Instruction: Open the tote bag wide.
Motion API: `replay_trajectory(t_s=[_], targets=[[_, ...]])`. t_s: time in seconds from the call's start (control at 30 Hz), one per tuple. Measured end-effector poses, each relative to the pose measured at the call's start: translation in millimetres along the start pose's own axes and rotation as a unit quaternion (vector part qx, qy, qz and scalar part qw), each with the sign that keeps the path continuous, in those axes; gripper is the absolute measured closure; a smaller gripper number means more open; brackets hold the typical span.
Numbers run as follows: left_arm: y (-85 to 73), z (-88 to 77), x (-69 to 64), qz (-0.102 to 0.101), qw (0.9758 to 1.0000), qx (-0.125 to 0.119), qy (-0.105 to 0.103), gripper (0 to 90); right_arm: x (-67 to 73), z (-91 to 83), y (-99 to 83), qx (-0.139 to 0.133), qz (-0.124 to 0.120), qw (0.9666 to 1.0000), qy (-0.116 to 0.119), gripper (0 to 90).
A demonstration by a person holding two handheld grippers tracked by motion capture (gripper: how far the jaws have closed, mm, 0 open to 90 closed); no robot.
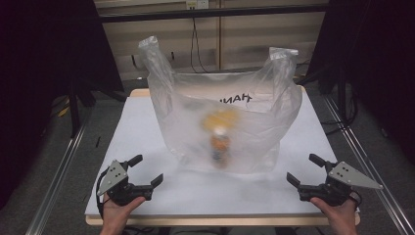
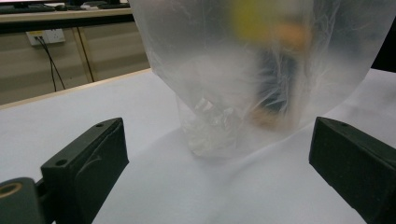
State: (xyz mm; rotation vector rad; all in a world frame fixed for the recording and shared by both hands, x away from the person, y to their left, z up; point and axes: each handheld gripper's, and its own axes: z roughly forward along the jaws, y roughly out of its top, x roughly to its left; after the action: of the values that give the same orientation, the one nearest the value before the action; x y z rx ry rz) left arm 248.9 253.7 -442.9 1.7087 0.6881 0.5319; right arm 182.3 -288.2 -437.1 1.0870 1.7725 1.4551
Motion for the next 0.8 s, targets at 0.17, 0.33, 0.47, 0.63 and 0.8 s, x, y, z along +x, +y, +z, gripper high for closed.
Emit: replay_trajectory(t_s=[0.17, 0.33, 0.47, 0.63, 0.8], targets=[[0.1, -1.4, 0.3, -0.001, 1.0000, 0.003, -0.002, 5.7, -0.9, 1.1, -0.1, 0.006, 0.000, 1.0000, -0.001, 3.2], [-0.2, -2.2, 3.0, -0.004, 0.9998, 0.019, -0.002, 9.3, -0.2, 4.1, -0.6, 0.018, 0.000, 0.9998, 0.012, 7.3], [1.1, -0.4, 2.7, -0.008, 0.9991, 0.038, -0.015, 19.2, -2.5, 6.5, 0.5, 0.025, 0.006, 0.9992, 0.030, 21.6], [6.1, 1.5, -2.1, -0.009, 0.9977, 0.060, -0.029, 40.8, -6.0, 8.2, 2.7, 0.036, 0.011, 0.9975, 0.060, 47.4], [10.5, 5.8, -7.5, -0.006, 0.9948, 0.073, -0.070, 57.8, -6.6, 9.5, 7.3, 0.049, 0.018, 0.9947, 0.089, 68.6]])
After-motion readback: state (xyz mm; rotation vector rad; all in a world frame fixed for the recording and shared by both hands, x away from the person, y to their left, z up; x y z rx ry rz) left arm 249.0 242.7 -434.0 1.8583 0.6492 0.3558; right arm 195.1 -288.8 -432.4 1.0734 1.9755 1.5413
